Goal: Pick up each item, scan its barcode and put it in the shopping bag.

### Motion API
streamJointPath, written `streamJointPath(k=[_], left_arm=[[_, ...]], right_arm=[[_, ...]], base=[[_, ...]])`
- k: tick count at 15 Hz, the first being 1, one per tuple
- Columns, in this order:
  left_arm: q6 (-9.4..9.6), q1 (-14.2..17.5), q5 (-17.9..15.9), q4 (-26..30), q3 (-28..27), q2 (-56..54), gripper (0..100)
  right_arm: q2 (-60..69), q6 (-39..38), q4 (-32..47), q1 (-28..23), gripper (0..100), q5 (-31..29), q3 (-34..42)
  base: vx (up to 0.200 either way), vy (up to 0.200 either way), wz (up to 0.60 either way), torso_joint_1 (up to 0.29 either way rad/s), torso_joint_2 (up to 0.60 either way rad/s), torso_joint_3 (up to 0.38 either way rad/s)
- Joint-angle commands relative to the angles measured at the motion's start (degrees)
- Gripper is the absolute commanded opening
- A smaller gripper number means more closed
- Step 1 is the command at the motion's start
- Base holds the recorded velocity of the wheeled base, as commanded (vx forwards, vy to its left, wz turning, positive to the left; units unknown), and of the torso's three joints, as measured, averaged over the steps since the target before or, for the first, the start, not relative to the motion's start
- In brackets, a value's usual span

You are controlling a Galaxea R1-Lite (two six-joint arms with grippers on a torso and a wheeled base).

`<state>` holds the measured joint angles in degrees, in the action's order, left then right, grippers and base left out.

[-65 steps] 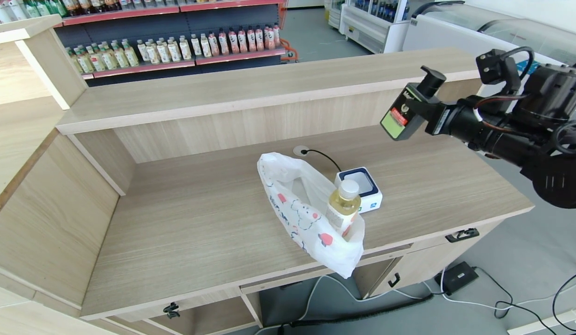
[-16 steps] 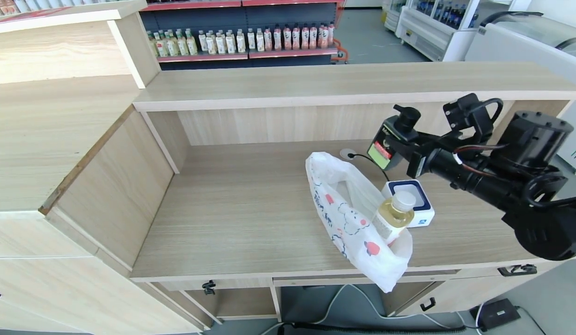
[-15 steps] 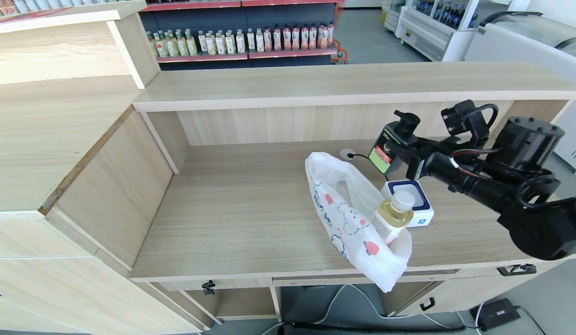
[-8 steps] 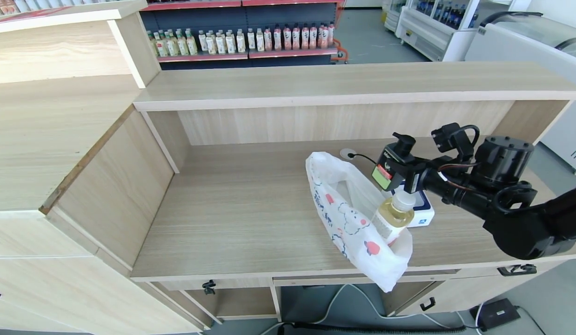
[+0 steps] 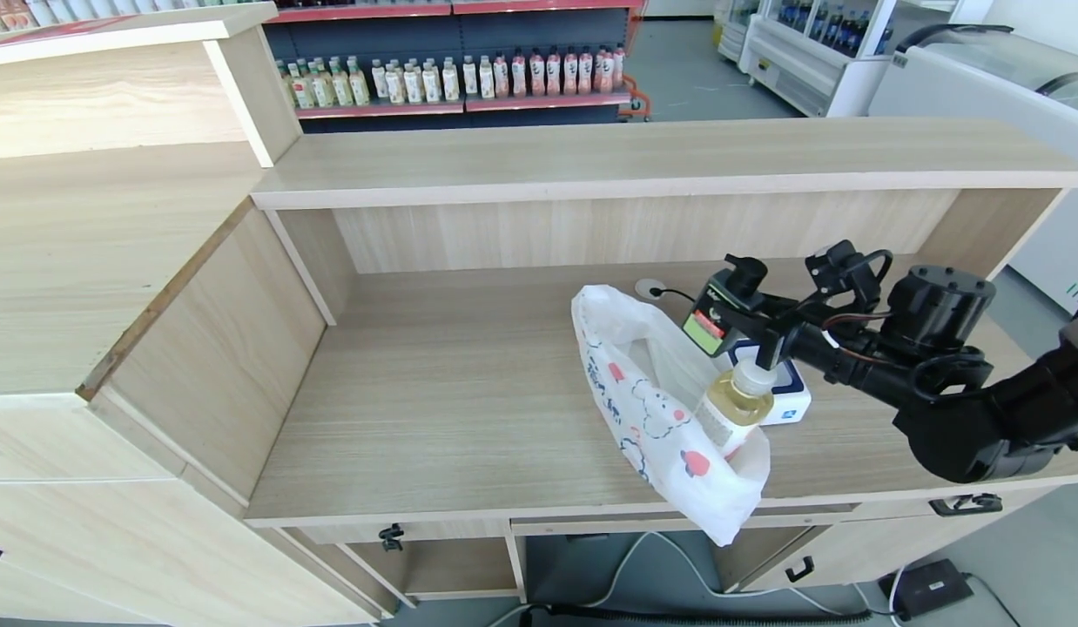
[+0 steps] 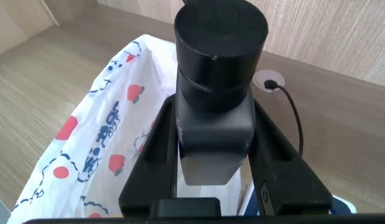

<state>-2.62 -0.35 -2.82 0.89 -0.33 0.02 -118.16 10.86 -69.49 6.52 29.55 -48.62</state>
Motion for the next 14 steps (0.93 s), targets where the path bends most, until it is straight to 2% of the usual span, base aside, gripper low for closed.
streamJointPath(k=[1, 5, 10, 14], left_arm=[[-0.02, 0.0, 0.0, -0.01, -0.02, -0.02, 100], [-0.02, 0.0, 0.0, -0.01, -0.02, -0.02, 100], [-0.02, 0.0, 0.0, -0.01, -0.02, -0.02, 100], [-0.02, 0.0, 0.0, -0.01, -0.02, -0.02, 100]], right_arm=[[-3.48, 1.27, 1.11, -1.34, 0, 0.86, -0.25], [-3.13, 2.15, 1.02, -2.3, 0, 2.18, -0.51], [8.39, -3.3, 1.9, -1.07, 0, 4.11, -0.6], [12.08, -2.78, 3.66, -3.97, 0, 4.02, 0.28]], base=[[0.0, 0.0, 0.0, 0.0, 0.0, 0.0], [0.0, 0.0, 0.0, 0.0, 0.0, 0.0], [0.0, 0.0, 0.0, 0.0, 0.0, 0.0], [0.0, 0.0, 0.0, 0.0, 0.0, 0.0]])
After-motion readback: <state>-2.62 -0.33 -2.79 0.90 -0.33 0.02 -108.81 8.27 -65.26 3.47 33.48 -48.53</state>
